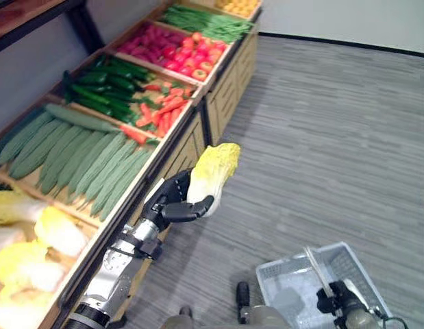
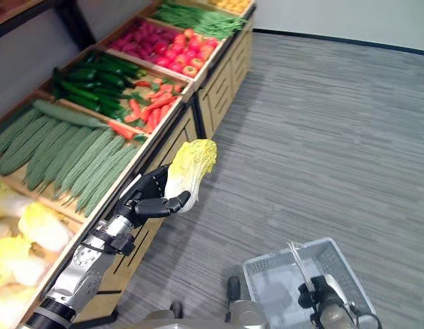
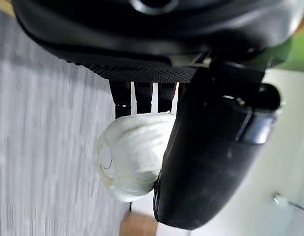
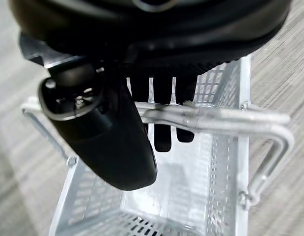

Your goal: Get the vegetables into the basket

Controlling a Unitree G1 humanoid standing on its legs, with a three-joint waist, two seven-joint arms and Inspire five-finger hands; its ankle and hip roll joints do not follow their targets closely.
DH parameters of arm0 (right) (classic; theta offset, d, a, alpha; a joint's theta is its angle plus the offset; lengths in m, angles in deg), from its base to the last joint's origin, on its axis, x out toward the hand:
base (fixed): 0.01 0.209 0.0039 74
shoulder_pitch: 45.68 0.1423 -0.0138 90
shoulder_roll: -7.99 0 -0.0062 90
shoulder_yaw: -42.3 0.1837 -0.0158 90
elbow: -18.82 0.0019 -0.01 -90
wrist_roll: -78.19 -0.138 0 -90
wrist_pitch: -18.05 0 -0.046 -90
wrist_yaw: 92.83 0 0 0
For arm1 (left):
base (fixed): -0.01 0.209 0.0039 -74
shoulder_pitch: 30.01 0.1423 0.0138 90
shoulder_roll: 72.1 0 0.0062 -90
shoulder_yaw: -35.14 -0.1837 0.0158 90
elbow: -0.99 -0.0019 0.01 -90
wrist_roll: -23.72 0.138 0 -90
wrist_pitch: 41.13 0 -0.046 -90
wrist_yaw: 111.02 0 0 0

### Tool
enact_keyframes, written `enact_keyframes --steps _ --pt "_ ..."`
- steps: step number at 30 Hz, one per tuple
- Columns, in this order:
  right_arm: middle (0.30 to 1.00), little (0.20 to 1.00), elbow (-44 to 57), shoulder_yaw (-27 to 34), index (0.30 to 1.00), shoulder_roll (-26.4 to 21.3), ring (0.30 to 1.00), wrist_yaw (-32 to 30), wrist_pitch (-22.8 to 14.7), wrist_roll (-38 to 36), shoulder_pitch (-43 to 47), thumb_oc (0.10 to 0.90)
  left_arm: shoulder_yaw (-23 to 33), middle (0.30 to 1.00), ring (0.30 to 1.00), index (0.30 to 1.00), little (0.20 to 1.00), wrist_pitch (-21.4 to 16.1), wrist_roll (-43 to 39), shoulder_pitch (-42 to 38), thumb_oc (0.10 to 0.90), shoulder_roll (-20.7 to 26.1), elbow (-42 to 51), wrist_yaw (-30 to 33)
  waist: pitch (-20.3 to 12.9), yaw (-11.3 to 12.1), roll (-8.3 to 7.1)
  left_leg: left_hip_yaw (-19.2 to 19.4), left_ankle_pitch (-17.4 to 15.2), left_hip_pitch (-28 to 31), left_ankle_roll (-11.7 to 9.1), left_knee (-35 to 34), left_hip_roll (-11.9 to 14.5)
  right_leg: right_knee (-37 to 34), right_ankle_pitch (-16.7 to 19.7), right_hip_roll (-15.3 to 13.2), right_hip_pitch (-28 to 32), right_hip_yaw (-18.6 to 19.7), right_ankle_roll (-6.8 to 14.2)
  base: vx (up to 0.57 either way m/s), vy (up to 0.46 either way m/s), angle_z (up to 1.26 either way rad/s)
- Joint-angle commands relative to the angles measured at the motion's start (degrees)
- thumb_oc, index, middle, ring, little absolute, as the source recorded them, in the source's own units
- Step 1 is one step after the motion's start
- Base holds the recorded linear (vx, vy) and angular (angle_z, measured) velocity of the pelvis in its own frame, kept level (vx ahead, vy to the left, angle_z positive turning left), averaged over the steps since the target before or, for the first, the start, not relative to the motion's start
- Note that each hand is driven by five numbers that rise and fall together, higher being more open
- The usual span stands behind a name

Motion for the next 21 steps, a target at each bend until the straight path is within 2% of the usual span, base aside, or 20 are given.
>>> enact_keyframes --steps 1,2,5,10,11,12,13,14,16,18,21 --pt "0.3 0.3 0.3 -1.8 0.3 -3.4 0.3 -1.8 -2.5 -2.2 1.3 0.4 3.8 0.3 0.3 0.3 0.3 -7.2 -1.4 -3.6 0.4 0.7 8.6 -0.2 -0.7 3.3 -0.87 -2.9 3.1 -2.2 1.7 -0.2 -1.5 1.9 -4.3 -5.4 1.5 2.1 9.6 0.05 0.079 -0.68" --pt "0.3 0.3 1.3 -2.3 0.3 -3.3 0.3 -1.5 -2.7 -2.0 1.3 0.4 4.1 0.3 0.3 0.3 0.3 -7.2 -1.4 -3.3 0.4 1.1 8.6 -0.2 -0.5 3.3 -0.74 -3.1 2.9 -2.1 2.1 -0.2 -1.9 2.2 -4.4 -5.2 1.4 2.9 9.8 0.02 0.119 -0.81" --pt "0.3 0.3 1.3 -1.7 0.3 -2.0 0.3 -0.8 -2.8 -3.5 0.7 0.4 3.2 0.3 0.3 0.3 0.3 -7.0 -1.3 -3.2 0.4 1.2 8.0 -0.6 -0.7 2.8 -0.67 -0.4 2.5 -0.4 3.1 -1.3 -2.2 2.7 -4.5 -6.1 1.5 3.8 10.6 0.04 0.207 -0.65" --pt "0.3 0.3 1.5 -0.8 0.3 0.0 0.3 -0.7 -2.8 -5.0 -0.2 0.4 2.7 0.3 0.3 0.3 0.3 -6.8 -1.1 -3.0 0.4 1.9 8.0 -0.5 -1.1 2.1 -1.72 2.9 1.4 1.8 5.0 -2.7 -4.1 4.1 -3.5 -7.9 0.1 6.8 12.6 0.01 0.206 -0.34" --pt "0.3 0.3 1.5 -0.7 0.3 0.2 0.3 -0.6 -2.7 -5.1 -0.1 0.4 2.7 0.3 0.3 0.3 0.3 -6.8 -1.0 -2.9 0.4 2.3 8.0 -0.6 -1.2 2.1 -2.01 3.8 1.1 2.1 5.4 -3.1 -4.5 4.1 -2.9 -8.3 -0.6 7.7 13.2 -0.11 0.39 -0.34" --pt "0.3 0.3 2.5 0.1 0.3 0.6 0.3 -1.0 -2.9 -5.9 0.3 0.4 2.8 0.3 0.3 0.3 0.3 -7.0 -0.4 -2.5 0.4 3.7 8.2 -0.5 -1.0 1.8 -2.88 6.8 0.2 2.4 6.6 -3.1 -5.7 4.0 -0.1 -9.5 -3.3 10.3 15.2 -0.13 0.337 -0.63" --pt "0.3 0.3 3.2 0.4 0.3 0.8 0.3 -1.3 -3.0 -6.4 0.5 0.4 2.9 0.3 0.3 0.3 0.3 -7.1 -0.3 -2.5 0.4 4.0 8.1 -0.4 -0.8 1.7 -3.19 7.5 0.2 2.4 6.8 -3.0 -5.8 4.3 1.0 -9.7 -4.2 10.5 15.5 -0.16 0.291 -0.86" --pt "0.3 0.3 3.5 0.7 0.3 1.1 0.3 -1.5 -2.9 -6.8 0.7 0.4 3.0 0.3 0.3 0.3 0.3 -7.1 -0.1 -2.8 0.4 4.6 8.0 -0.2 -0.6 2.0 -3.39 8.4 0.0 2.4 7.1 -3.0 -5.6 5.1 1.4 -9.9 -5.3 9.4 15.6 -0.13 0.082 -1.12" --pt "0.3 0.3 5.4 0.8 0.3 1.4 0.3 -1.7 -2.7 -6.4 0.8 0.4 3.6 0.3 0.3 0.3 0.3 -6.7 0.7 -2.9 0.4 5.6 7.8 0.4 0.0 4.3 -2.63 11.2 -0.1 2.0 7.1 -2.3 -4.1 9.6 -0.3 -13.2 -5.6 -2.0 14.2 -0.14 0.074 -1.24" --pt "0.3 0.3 4.6 0.8 0.3 1.2 0.3 -1.8 -2.9 -6.4 0.7 0.4 3.5 0.3 0.3 0.3 0.3 -6.8 0.8 -3.2 0.4 6.0 7.5 0.2 -0.4 4.1 -2.74 11.9 0.1 2.2 7.2 -2.6 -3.8 10.6 -0.1 -14.1 -4.2 -3.7 14.0 -0.05 0.052 -1.09" --pt "0.3 0.3 3.2 1.8 0.3 0.9 0.3 -1.8 -2.8 -6.2 -0.4 0.4 3.3 0.3 0.3 0.3 0.3 -6.6 -0.3 -3.5 0.4 6.4 7.9 -0.4 -1.9 4.5 -3.27 12.4 0.1 2.5 7.1 -3.0 -3.8 11.2 0.6 -15.4 -1.9 -3.5 14.4 0.0 -0.012 0.06"
